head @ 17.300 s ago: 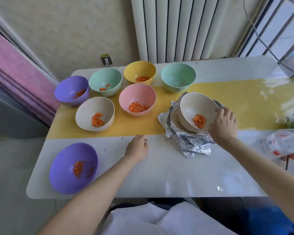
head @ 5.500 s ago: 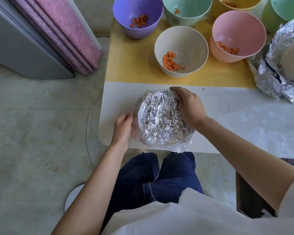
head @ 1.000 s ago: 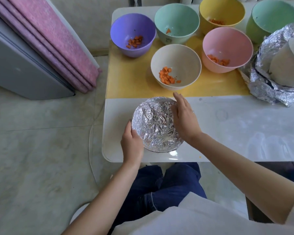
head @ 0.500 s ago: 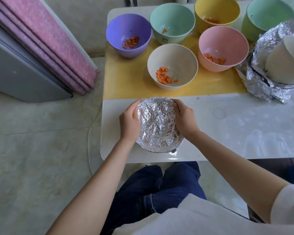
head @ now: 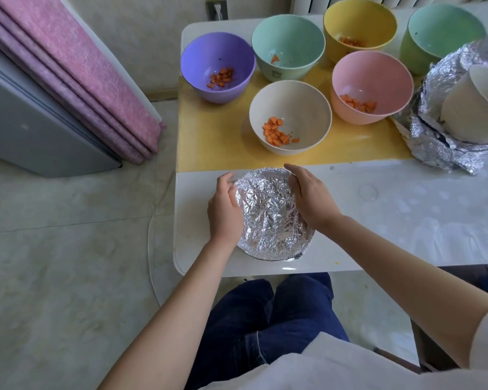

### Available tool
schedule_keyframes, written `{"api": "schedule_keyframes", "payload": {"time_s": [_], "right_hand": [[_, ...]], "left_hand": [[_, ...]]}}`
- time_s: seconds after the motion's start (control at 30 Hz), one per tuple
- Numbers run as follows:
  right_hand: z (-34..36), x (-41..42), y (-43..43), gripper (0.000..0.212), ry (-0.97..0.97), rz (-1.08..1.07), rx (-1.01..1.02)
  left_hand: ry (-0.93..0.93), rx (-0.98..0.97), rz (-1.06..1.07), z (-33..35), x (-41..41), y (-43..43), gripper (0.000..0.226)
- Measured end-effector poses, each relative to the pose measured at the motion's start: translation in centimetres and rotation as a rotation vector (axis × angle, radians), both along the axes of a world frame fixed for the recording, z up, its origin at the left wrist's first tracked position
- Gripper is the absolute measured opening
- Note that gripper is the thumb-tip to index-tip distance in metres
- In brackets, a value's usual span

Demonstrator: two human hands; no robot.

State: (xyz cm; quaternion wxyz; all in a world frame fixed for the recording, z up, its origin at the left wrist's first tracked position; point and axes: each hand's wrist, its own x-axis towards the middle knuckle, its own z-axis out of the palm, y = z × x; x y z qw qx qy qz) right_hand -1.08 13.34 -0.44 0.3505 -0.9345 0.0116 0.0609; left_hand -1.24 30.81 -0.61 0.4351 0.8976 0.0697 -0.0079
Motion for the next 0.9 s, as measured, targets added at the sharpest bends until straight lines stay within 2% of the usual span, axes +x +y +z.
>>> {"api": "schedule_keyframes", "payload": {"time_s": [0.13, 0.27, 0.4, 0.53, 0.67, 0.8, 0.9], "right_hand": [[1.5, 1.5, 0.3, 0.035, -0.110, 0.202, -0.101], [1.7, 3.0, 1.4, 0.035, -0.029, 0.408, -0.153], [1.7, 3.5, 1.5, 0.036, -0.037, 0.440, -0.183], [1.9, 3.7, 1.6, 0.043, -0.008, 0.473, -0.272], [2.7, 4.1, 2.2, 0.050, 0.039, 0.559, -0.320], [2.8, 4.3, 2.8, 0.032, 0.050, 0.644, -0.310], [2.7, 4.6, 2.7, 0.034, 0.052, 0.661, -0.375]], "left_hand": [[0.038, -0.020, -0.065, 0.0, -0.6, -0.5, 0.018], [0.072, -0.119, -0.093, 0.8, -1.5, -0.8, 0.015], [0.113, -0.136, -0.046, 0.9, -2.7, -0.5, 0.019], [0.109, -0.101, -0.012, 0.8, -3.6, -0.6, 0.030], [0.086, -0.035, 0.040, 1.0, -3.5, -1.3, 0.032], [0.085, 0.023, 0.049, 1.0, -3.5, -1.7, 0.022], [0.101, 0.057, 0.043, 1.1, -3.6, -1.8, 0.012]]}}
